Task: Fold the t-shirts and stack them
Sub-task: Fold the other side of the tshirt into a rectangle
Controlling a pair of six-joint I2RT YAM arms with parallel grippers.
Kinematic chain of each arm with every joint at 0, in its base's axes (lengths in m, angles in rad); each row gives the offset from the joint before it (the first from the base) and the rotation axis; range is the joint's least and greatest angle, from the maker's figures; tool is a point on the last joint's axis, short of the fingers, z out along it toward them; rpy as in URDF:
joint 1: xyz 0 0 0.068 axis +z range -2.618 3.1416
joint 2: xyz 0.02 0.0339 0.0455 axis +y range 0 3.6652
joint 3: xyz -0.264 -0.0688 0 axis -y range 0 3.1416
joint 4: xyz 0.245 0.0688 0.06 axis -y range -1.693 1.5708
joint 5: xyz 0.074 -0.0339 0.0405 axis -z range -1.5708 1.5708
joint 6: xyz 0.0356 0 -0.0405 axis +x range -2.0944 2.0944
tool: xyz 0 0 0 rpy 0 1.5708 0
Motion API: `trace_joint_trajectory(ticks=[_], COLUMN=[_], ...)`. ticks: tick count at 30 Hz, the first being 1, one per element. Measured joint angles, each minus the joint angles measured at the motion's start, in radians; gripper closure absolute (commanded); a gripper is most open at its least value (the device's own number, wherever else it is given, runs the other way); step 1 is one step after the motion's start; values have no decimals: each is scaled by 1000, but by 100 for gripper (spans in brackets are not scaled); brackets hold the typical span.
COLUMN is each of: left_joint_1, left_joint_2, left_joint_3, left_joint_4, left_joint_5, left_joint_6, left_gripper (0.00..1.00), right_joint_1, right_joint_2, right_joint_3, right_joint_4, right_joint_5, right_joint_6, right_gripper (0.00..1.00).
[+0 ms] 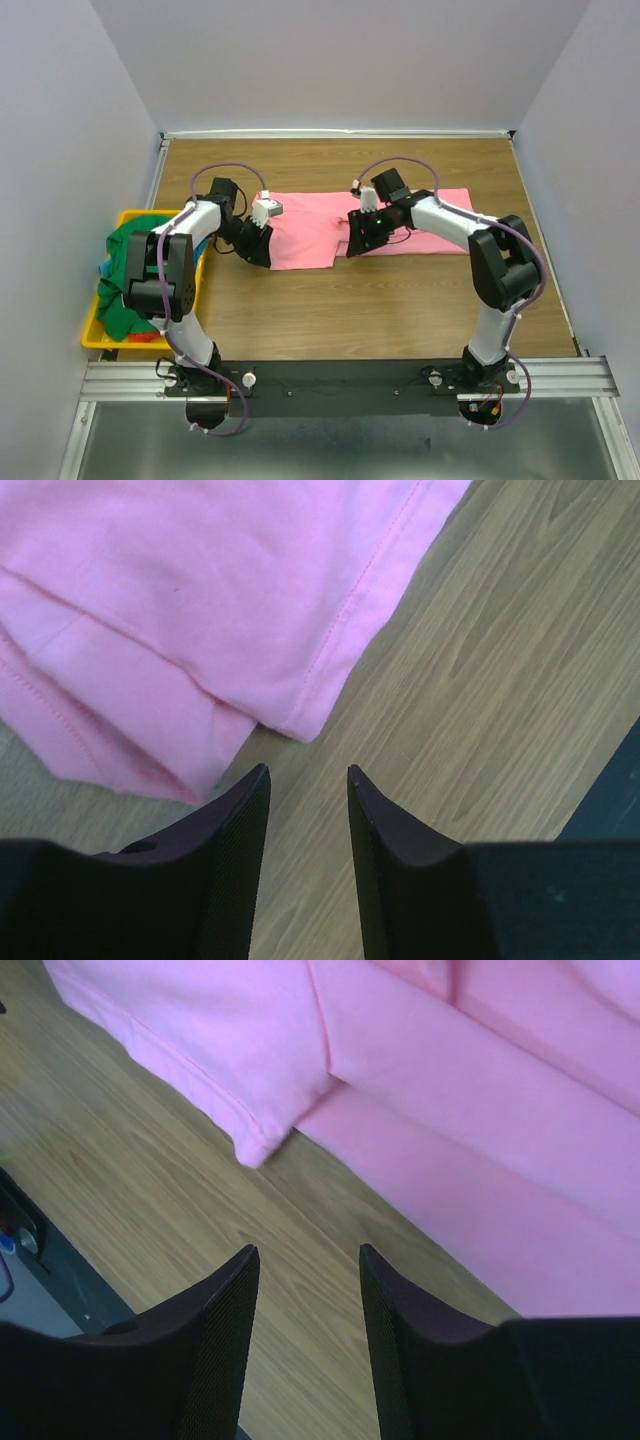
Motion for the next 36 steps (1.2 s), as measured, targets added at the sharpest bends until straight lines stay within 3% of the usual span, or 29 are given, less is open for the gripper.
trace_joint_trajectory(ticks=[7, 16, 27, 36], left_joint_1=[-62, -76, -96, -98], left_joint_2=[10, 49, 59, 61], left_joint_3=[-6, -31, -31, -31], left_joint_4=[15, 48, 85, 95], left_joint_5=[-19, -57, -59, -64], left_joint_6=[-2, -40, -80, -118], left_gripper=[59, 60, 69, 64], right_joint_1=[83, 89, 122, 130], right_joint_2=[108, 165, 185, 192], right_joint_3=[-6, 43, 47, 44], right_joint_4=[101, 151, 189, 211], right_joint_5=[36, 25, 9, -2], right_joint_6=[106, 177, 219, 237], right_gripper=[48, 48, 53, 53])
